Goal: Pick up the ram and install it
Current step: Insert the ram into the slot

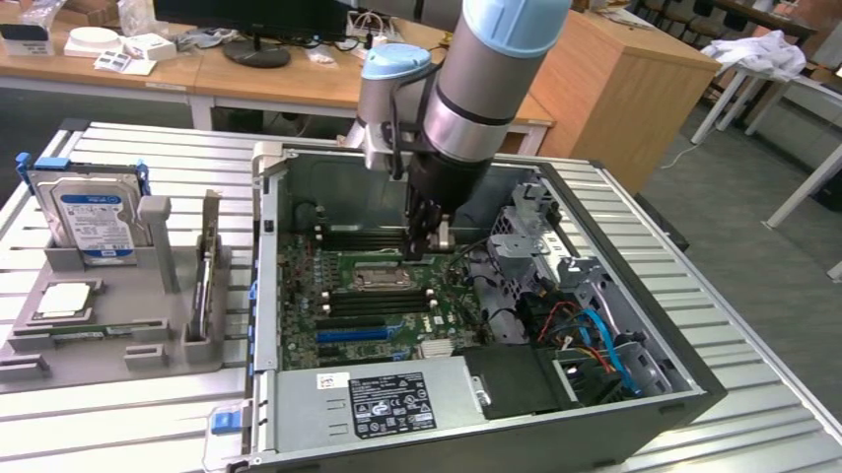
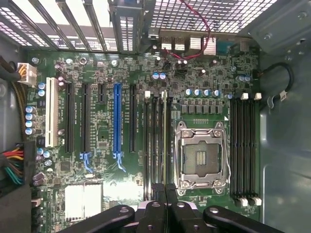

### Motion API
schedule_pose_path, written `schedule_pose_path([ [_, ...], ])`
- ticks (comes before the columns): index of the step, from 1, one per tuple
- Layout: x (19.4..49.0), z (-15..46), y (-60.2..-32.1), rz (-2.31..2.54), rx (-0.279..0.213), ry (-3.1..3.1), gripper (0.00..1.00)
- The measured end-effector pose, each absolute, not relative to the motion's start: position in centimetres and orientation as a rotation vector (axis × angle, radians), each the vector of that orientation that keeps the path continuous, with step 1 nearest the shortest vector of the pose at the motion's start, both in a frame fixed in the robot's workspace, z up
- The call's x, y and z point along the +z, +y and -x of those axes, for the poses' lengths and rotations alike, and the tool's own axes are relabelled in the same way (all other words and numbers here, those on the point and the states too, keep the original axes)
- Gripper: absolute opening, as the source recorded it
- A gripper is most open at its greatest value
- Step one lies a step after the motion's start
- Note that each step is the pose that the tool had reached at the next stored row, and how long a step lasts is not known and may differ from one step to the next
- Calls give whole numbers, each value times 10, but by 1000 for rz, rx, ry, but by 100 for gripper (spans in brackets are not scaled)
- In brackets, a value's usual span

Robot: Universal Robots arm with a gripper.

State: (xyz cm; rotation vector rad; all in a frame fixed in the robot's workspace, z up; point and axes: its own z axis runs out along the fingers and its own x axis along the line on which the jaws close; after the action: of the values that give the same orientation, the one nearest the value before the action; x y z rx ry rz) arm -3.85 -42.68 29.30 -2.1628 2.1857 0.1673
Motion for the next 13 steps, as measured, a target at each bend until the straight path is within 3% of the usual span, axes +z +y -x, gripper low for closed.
schedule_pose_path([
  [13, 286, 38, -427, 2163, 167, 2186, 11],
])
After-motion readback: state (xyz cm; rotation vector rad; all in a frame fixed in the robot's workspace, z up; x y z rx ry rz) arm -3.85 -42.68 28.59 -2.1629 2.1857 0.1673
